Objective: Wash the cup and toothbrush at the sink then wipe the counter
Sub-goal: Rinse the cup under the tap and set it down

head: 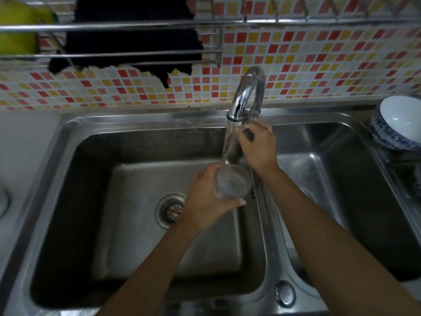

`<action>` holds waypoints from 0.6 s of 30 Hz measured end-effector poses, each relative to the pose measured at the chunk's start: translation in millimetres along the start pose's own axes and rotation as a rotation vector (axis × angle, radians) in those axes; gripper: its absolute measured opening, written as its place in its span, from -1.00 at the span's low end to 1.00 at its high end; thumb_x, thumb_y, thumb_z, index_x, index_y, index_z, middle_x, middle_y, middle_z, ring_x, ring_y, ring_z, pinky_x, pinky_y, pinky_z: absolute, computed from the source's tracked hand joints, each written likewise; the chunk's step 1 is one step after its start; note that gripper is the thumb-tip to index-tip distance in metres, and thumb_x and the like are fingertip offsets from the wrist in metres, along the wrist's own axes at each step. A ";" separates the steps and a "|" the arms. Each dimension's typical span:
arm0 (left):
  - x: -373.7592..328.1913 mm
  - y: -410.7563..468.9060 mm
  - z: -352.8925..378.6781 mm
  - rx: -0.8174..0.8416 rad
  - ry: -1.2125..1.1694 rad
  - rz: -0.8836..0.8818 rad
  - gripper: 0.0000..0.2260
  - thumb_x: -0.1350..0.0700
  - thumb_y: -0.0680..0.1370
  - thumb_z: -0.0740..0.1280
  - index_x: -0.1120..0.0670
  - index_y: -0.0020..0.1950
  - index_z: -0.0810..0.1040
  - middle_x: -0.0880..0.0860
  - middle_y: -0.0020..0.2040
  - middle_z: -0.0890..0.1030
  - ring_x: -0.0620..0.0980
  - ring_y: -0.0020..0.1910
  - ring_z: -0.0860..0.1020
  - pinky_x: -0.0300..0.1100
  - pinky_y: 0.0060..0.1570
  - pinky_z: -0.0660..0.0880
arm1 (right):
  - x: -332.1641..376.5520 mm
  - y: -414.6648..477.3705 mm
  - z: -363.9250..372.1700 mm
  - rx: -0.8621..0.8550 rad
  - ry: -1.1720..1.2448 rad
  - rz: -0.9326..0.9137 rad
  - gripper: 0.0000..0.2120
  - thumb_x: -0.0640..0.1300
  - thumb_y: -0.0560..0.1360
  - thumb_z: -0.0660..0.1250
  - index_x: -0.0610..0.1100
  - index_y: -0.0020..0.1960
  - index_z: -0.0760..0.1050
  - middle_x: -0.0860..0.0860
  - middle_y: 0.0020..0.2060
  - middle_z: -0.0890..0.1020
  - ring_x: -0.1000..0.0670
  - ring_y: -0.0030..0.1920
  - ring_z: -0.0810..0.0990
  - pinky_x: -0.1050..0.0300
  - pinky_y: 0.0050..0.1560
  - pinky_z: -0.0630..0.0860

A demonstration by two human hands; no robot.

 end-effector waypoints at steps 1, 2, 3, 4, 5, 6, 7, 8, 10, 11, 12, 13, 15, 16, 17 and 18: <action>0.1 -1.2 1.0 0.000 -0.021 -0.009 -0.31 -0.07 0.16 0.63 -0.16 0.20 0.40 -0.19 0.13 0.54 -0.23 0.12 0.50 -0.40 0.06 0.43 | -1.4 0.5 -0.4 0.007 -0.011 -0.012 -0.70 0.06 0.52 0.31 -0.18 -0.01 0.61 -0.18 0.14 0.59 -0.08 0.37 0.35 0.23 0.27 0.25; 1.6 -1.7 0.8 -0.019 -0.057 -0.028 -0.33 -0.04 0.17 0.64 -0.14 0.19 0.42 -0.19 0.11 0.56 -0.28 0.09 0.51 -0.51 -0.01 0.41 | -2.9 0.9 0.3 0.014 -0.015 -0.019 -0.71 0.05 0.53 0.30 -0.17 0.00 0.62 -0.18 0.14 0.59 -0.08 0.36 0.36 0.24 0.26 0.25; 3.3 -2.1 -0.3 -0.051 -0.093 -0.051 -0.35 0.00 0.18 0.64 -0.11 0.18 0.44 -0.18 0.08 0.57 -0.32 0.05 0.52 -0.55 -0.08 0.40 | -4.2 1.1 1.4 0.012 -0.016 -0.024 -0.71 0.06 0.54 0.30 -0.16 -0.01 0.62 -0.17 0.13 0.60 -0.08 0.34 0.39 0.23 0.25 0.27; 5.2 -2.5 -1.7 -0.088 -0.123 -0.073 -0.36 0.03 0.18 0.64 -0.09 0.18 0.44 -0.18 0.07 0.57 -0.34 0.03 0.52 -0.56 -0.11 0.40 | -5.5 1.0 2.5 -0.006 -0.008 -0.032 -0.72 0.06 0.54 0.29 -0.15 -0.04 0.61 -0.16 0.09 0.61 -0.09 0.29 0.44 0.22 0.22 0.31; 7.1 -2.9 -3.0 -0.114 -0.125 -0.080 -0.35 0.03 0.18 0.64 -0.08 0.18 0.44 -0.17 0.07 0.57 -0.33 0.03 0.52 -0.54 -0.11 0.41 | -6.7 0.8 3.0 -0.041 0.014 -0.039 -0.73 0.05 0.55 0.29 -0.14 -0.07 0.60 -0.14 0.02 0.63 -0.10 0.20 0.51 0.20 0.15 0.37; 9.2 -3.0 -3.8 -0.117 -0.100 -0.071 -0.33 0.00 0.17 0.65 -0.08 0.20 0.43 -0.16 0.10 0.56 -0.27 0.06 0.52 -0.49 -0.05 0.43 | -7.1 0.4 2.5 -0.083 0.054 -0.038 -0.73 0.04 0.55 0.28 -0.15 -0.11 0.58 -0.11 -0.08 0.63 -0.10 0.07 0.56 0.20 0.04 0.40; 10.7 -2.8 -4.0 -0.095 -0.051 -0.052 -0.30 -0.04 0.15 0.64 -0.10 0.21 0.42 -0.16 0.13 0.54 -0.21 0.10 0.51 -0.38 0.03 0.46 | -6.5 -0.3 0.9 -0.119 0.104 -0.020 -0.73 0.02 0.57 0.27 -0.16 -0.12 0.57 -0.09 -0.15 0.62 -0.07 -0.04 0.58 0.23 -0.08 0.40; 12.2 -2.8 -3.7 -0.060 -0.011 -0.028 -0.28 -0.08 0.14 0.64 -0.11 0.23 0.41 -0.15 0.16 0.53 -0.17 0.14 0.49 -0.28 0.09 0.47 | -5.6 -1.2 -1.4 -0.147 0.152 0.012 -0.74 -0.01 0.58 0.24 -0.17 -0.10 0.57 -0.08 -0.20 0.62 -0.02 -0.12 0.58 0.27 -0.16 0.38; 15.2 -2.3 -3.6 -0.029 0.006 -0.011 -0.25 -0.11 0.15 0.63 -0.10 0.25 0.40 -0.14 0.19 0.52 -0.13 0.17 0.48 -0.19 0.14 0.49 | -5.9 -3.1 -5.7 -0.183 0.219 0.088 -0.75 -0.06 0.61 0.19 -0.16 -0.05 0.59 -0.02 -0.24 0.61 0.09 -0.19 0.54 0.42 -0.23 0.35; 15.7 -1.8 -4.3 -0.045 0.003 -0.012 -0.25 -0.11 0.15 0.63 -0.10 0.26 0.40 -0.14 0.20 0.52 -0.13 0.18 0.48 -0.16 0.15 0.49 | -6.7 -3.7 -7.5 -0.193 0.235 0.105 -0.75 -0.07 0.62 0.17 -0.14 -0.03 0.59 0.01 -0.23 0.61 0.12 -0.19 0.53 0.50 -0.23 0.32; 15.4 -1.2 -4.9 -0.062 0.005 -0.009 -0.25 -0.10 0.16 0.63 -0.10 0.27 0.40 -0.14 0.20 0.51 -0.12 0.19 0.47 -0.15 0.16 0.48 | -7.3 -4.2 -9.0 -0.195 0.244 0.108 -0.74 -0.08 0.63 0.15 -0.13 -0.02 0.59 0.03 -0.22 0.61 0.14 -0.18 0.52 0.54 -0.22 0.31; 14.7 -0.9 -5.0 -0.061 0.018 0.002 -0.25 -0.10 0.16 0.63 -0.11 0.28 0.39 -0.16 0.21 0.50 -0.12 0.20 0.45 -0.16 0.17 0.46 | -7.2 -4.7 -10.2 -0.192 0.259 0.104 -0.74 -0.08 0.63 0.14 -0.14 -0.01 0.59 0.04 -0.21 0.61 0.17 -0.17 0.52 0.56 -0.20 0.31; 11.9 -1.0 -3.7 -0.005 0.036 0.022 -0.25 -0.09 0.17 0.63 -0.14 0.28 0.38 -0.18 0.21 0.48 -0.13 0.21 0.43 -0.22 0.16 0.43 | -5.9 -6.1 -10.5 -0.176 0.304 0.103 -0.74 -0.09 0.63 0.14 -0.15 0.00 0.58 0.05 -0.18 0.60 0.23 -0.17 0.50 0.55 -0.18 0.33; 11.5 -0.7 -3.1 0.009 0.029 0.026 -0.25 -0.09 0.17 0.63 -0.13 0.28 0.38 -0.18 0.21 0.48 -0.15 0.21 0.43 -0.27 0.15 0.42 | -4.9 -6.6 -10.4 -0.171 0.319 0.107 -0.74 -0.09 0.63 0.14 -0.15 0.00 0.58 0.05 -0.18 0.60 0.25 -0.18 0.50 0.54 -0.18 0.34; 11.7 0.5 -3.1 -0.001 0.008 0.022 -0.26 -0.08 0.18 0.63 -0.11 0.28 0.38 -0.16 0.21 0.49 -0.16 0.19 0.44 -0.35 0.12 0.40 | -4.2 -6.9 -9.9 -0.170 0.329 0.114 -0.74 -0.09 0.63 0.14 -0.15 0.00 0.58 0.05 -0.18 0.60 0.26 -0.19 0.50 0.52 -0.18 0.35; 12.3 1.8 -3.3 -0.024 -0.022 0.012 -0.26 -0.07 0.18 0.63 -0.09 0.28 0.39 -0.15 0.20 0.50 -0.17 0.18 0.45 -0.41 0.10 0.39 | -3.7 -7.0 -9.7 -0.173 0.338 0.120 -0.75 -0.08 0.63 0.14 -0.14 -0.01 0.57 0.05 -0.19 0.60 0.26 -0.21 0.50 0.51 -0.19 0.35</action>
Point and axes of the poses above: each hand's wrist, its own y-axis towards the middle knuckle, its own z-axis out of the palm, x = y × z, the point moved 2 cm from there along y, towards the middle knuckle
